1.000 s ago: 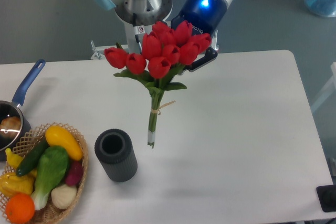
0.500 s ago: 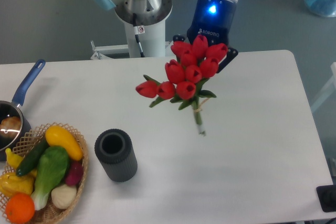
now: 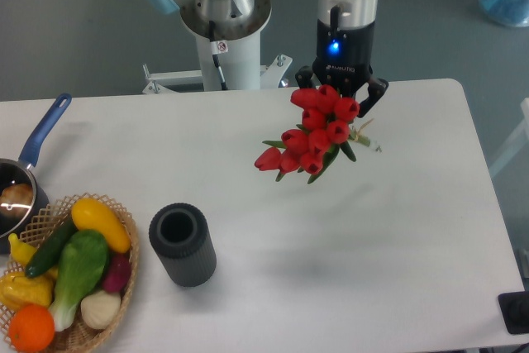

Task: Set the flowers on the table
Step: 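Tilt the bouquet blooms-down and lower it toward the table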

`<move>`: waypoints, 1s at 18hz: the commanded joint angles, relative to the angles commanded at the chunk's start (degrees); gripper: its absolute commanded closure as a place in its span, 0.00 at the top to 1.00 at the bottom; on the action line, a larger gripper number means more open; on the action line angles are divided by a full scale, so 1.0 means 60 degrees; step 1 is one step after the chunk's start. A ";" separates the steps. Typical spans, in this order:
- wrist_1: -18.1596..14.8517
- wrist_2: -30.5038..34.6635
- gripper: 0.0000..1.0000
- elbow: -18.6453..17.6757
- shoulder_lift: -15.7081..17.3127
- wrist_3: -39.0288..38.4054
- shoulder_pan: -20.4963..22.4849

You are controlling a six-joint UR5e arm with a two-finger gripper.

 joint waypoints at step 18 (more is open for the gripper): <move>-0.0645 0.2552 0.26 0.0014 -0.2623 -0.0029 -0.1378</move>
